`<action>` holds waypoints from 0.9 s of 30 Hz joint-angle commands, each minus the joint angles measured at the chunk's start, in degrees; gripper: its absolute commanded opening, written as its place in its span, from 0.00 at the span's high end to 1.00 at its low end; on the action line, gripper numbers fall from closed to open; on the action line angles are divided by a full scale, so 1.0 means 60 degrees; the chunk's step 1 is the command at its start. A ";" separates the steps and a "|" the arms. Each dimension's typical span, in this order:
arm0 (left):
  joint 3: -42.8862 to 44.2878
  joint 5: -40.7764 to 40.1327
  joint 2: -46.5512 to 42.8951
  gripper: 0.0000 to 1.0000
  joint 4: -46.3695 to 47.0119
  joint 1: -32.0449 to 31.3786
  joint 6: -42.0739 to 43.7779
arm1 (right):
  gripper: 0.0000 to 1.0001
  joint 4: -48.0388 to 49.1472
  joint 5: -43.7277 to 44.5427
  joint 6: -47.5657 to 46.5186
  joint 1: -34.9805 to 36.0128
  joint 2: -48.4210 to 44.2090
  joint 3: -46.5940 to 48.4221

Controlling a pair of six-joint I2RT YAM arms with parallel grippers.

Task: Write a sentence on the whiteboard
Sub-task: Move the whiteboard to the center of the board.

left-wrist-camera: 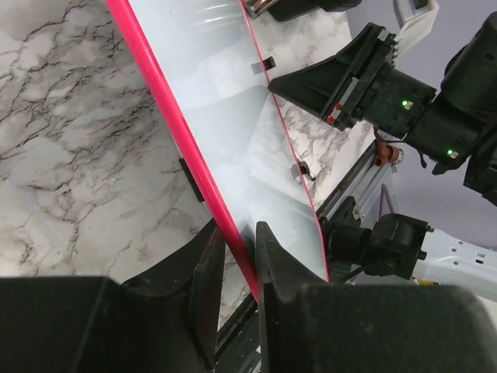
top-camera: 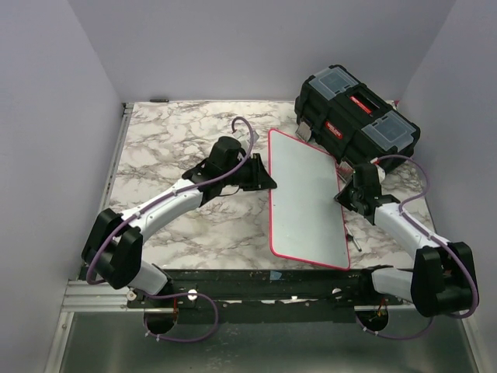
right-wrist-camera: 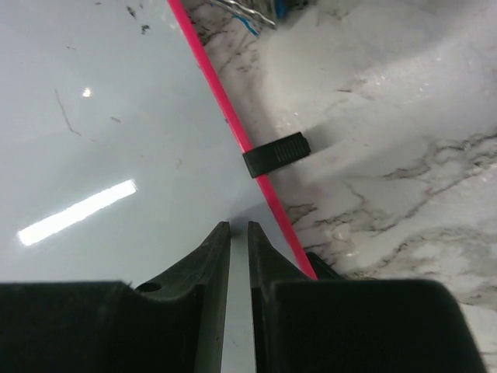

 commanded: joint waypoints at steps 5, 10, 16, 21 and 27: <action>0.1005 -0.0271 -0.0078 1.00 -0.1213 0.0034 0.0805 | 0.81 -0.0892 -0.2422 0.0544 0.1271 0.0959 -0.0528; 0.1242 -0.0518 -0.0346 1.00 -0.2064 0.0392 0.1296 | 0.81 -0.0794 -0.2270 0.0984 0.1911 0.1182 -0.0230; 0.1081 -0.0346 -0.0734 1.00 -0.2613 0.1249 0.1704 | 0.81 -0.0527 -0.1941 0.1788 0.3331 0.1804 0.0353; 0.0977 -0.0190 -0.1137 1.00 -0.2913 0.1794 0.2025 | 0.81 -0.0406 -0.1721 0.2230 0.4296 0.2637 0.1105; 0.1163 -0.0505 -0.1419 1.00 -0.3554 0.2020 0.2668 | 0.81 -0.0448 -0.1560 0.2443 0.4930 0.3192 0.1960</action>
